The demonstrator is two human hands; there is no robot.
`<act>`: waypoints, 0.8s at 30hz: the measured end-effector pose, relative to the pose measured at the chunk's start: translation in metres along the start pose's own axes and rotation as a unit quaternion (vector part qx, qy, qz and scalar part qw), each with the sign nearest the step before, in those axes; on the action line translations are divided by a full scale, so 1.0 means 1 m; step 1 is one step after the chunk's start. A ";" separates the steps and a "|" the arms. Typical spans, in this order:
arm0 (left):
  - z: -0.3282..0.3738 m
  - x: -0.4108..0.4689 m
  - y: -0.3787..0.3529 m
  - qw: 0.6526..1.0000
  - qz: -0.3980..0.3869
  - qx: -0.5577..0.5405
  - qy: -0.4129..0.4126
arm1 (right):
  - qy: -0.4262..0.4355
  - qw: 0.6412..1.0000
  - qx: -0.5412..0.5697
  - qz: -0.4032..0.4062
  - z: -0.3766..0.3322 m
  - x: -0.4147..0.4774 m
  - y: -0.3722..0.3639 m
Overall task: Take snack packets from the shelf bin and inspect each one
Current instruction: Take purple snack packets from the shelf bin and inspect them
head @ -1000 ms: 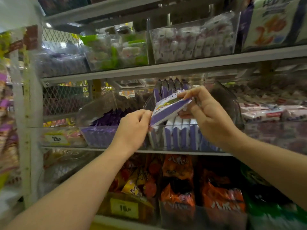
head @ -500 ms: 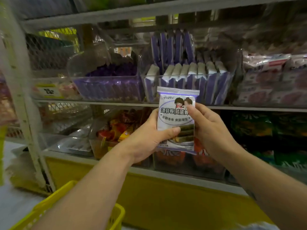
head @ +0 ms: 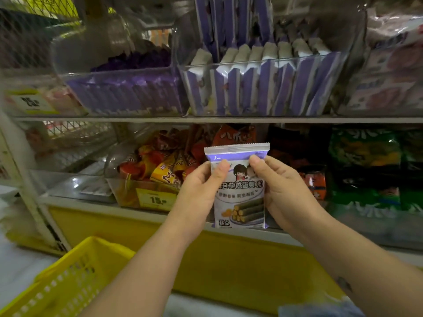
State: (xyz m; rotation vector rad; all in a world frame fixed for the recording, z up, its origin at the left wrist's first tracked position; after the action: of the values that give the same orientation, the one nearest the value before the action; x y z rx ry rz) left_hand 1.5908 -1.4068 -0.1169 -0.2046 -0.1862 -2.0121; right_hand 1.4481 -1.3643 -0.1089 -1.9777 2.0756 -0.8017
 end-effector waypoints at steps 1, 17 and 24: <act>-0.001 0.000 0.000 1.000 0.004 -0.015 0.004 | -0.006 1.000 0.002 -0.001 0.000 0.000 -0.001; 0.000 -0.007 0.009 0.995 0.005 -0.070 0.071 | -0.070 0.994 0.084 0.025 0.005 -0.002 -0.002; 0.001 -0.008 0.005 0.992 0.040 -0.083 0.082 | -0.097 0.994 -0.042 -0.018 0.001 0.003 0.010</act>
State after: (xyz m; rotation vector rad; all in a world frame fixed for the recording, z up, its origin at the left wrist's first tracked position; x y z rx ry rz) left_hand 1.5990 -1.4013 -0.1173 -0.1488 0.0924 -1.9542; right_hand 1.4395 -1.3675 -0.1142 -2.0506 1.9961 -0.5128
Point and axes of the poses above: each hand's wrist, its own x-axis towards the middle knuckle, its own y-axis out of the back of the hand, z = x × y, the point moved 2 cm from there along x, towards the middle knuckle, and after that the axes turned 13 degrees about x, right-handed, at the moved point
